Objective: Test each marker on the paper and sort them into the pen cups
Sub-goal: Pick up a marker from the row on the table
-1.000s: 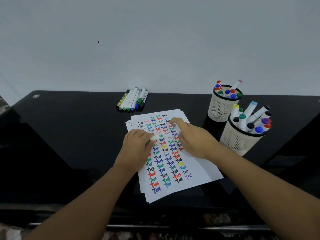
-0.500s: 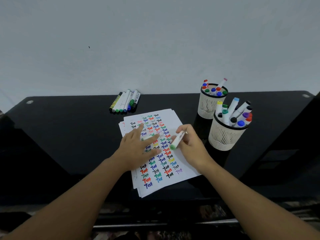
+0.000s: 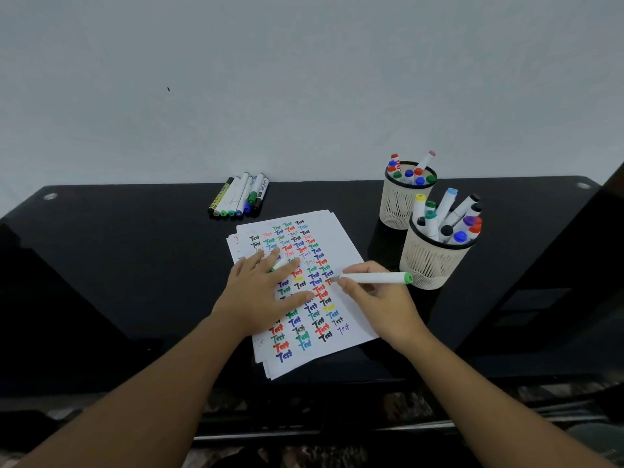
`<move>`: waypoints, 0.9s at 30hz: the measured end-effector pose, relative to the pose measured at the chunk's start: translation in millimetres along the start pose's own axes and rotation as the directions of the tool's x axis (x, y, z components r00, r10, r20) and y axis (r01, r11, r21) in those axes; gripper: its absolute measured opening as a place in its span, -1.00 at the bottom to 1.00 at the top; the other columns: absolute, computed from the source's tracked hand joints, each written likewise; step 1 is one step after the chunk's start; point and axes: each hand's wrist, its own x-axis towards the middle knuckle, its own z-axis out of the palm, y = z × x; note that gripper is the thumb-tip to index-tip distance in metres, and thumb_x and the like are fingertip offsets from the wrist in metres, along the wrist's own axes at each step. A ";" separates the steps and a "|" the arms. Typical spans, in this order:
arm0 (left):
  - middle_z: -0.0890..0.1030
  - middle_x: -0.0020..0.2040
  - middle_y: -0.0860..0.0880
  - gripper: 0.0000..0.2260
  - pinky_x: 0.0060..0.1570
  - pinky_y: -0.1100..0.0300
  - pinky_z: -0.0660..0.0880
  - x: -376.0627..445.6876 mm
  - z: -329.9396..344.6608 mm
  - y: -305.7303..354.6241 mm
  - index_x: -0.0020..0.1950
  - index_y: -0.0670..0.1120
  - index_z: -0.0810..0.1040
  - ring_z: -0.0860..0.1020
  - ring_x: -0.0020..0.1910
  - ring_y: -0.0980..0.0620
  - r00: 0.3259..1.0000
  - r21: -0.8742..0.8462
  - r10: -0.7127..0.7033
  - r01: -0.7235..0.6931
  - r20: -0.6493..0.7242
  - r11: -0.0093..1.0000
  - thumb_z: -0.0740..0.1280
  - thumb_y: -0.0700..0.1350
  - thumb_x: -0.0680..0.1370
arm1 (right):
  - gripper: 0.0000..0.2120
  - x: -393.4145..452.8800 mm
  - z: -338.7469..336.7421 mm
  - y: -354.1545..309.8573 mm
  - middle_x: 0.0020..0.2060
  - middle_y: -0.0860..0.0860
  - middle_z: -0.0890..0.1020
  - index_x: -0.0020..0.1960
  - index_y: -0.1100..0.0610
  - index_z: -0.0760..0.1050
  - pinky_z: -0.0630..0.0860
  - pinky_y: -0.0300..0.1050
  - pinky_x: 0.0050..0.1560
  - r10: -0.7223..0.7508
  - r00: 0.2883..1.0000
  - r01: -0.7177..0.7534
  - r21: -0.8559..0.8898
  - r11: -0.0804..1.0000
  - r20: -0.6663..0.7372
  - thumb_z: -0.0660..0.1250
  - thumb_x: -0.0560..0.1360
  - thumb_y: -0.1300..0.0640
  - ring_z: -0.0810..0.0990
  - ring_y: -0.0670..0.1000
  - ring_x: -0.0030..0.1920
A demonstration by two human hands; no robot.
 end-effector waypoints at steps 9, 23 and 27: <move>-0.03 0.67 0.12 -0.23 0.56 -0.08 -0.20 -1.4 -1.6 1.1 0.61 0.34 0.02 -0.12 0.64 0.01 1.000 -0.017 -0.007 0.007 -0.001 1.000 -0.02 0.60 0.45 | -0.86 -2.9 -0.1 -3.2 -0.14 -0.09 0.66 -0.01 -0.05 0.56 0.54 -0.18 -0.04 0.063 0.997 -0.057 -0.158 0.986 0.035 0.31 0.66 -0.08 0.60 -0.17 -0.09; -0.03 0.67 0.12 -0.23 0.57 -0.08 -0.20 -3.1 -4.8 5.6 0.61 0.33 0.04 -0.12 0.64 0.02 1.000 -0.024 -0.014 0.014 0.001 1.000 -0.02 0.59 0.45 | -0.90 -1.2 -0.6 0.1 -0.10 -0.15 0.65 -0.01 -0.12 0.54 0.59 -0.05 0.03 0.052 0.997 -0.039 -0.199 0.979 0.060 0.31 0.66 -0.08 0.61 -0.12 -0.05; -0.03 0.67 0.12 -0.22 0.57 -0.08 -0.19 -2.6 -5.6 6.0 0.61 0.33 0.04 -0.12 0.64 0.02 1.000 -0.020 -0.015 0.015 0.009 1.000 -0.03 0.59 0.44 | -0.91 -0.3 -0.2 0.0 -0.10 -0.15 0.65 0.03 -0.10 0.56 0.58 -0.07 0.03 0.055 0.997 -0.042 -0.205 0.978 0.061 0.31 0.66 -0.07 0.61 -0.12 -0.04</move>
